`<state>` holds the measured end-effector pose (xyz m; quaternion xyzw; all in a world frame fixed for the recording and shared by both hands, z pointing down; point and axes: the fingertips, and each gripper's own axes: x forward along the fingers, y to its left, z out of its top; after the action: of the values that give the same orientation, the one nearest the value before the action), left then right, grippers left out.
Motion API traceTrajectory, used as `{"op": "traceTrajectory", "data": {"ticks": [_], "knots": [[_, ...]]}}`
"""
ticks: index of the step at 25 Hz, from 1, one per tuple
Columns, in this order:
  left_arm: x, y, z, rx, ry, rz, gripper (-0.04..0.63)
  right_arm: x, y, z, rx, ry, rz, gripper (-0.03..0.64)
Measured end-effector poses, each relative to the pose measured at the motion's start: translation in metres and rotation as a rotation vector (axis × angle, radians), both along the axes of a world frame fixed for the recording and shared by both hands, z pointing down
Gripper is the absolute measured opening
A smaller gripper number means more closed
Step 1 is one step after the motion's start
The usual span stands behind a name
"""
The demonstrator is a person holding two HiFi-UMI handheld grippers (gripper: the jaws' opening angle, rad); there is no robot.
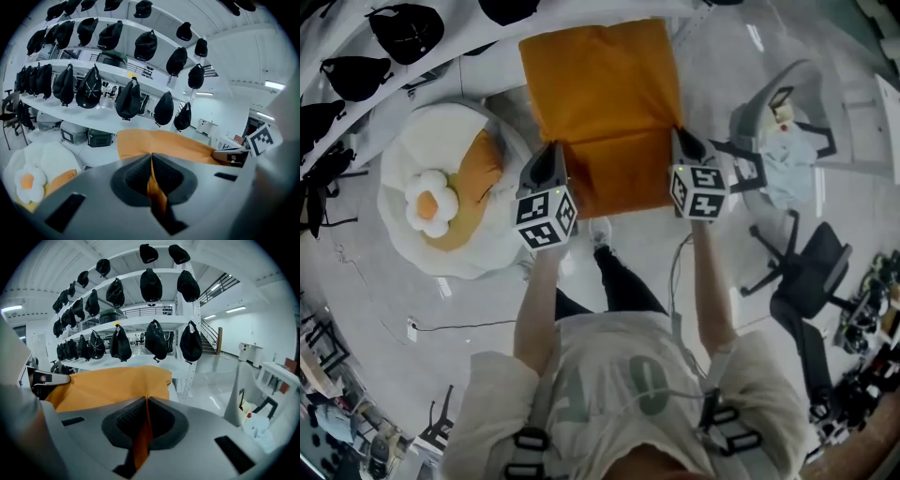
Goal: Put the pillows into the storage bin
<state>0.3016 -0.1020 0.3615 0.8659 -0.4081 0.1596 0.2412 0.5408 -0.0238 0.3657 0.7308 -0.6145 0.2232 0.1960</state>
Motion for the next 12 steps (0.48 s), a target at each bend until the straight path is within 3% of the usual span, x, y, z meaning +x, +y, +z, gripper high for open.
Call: {"op": "traceTrajectory", "data": {"ticks": [6, 12], "knots": [[0.008, -0.018, 0.059, -0.017, -0.016, 0.008, 0.011, 0.009, -0.022, 0.067, -0.009, -0.021, -0.019, 0.012], [0.003, -0.040, 0.164, -0.030, -0.041, 0.021, 0.011, 0.004, -0.041, 0.173, -0.011, -0.020, -0.012, 0.012]]}}
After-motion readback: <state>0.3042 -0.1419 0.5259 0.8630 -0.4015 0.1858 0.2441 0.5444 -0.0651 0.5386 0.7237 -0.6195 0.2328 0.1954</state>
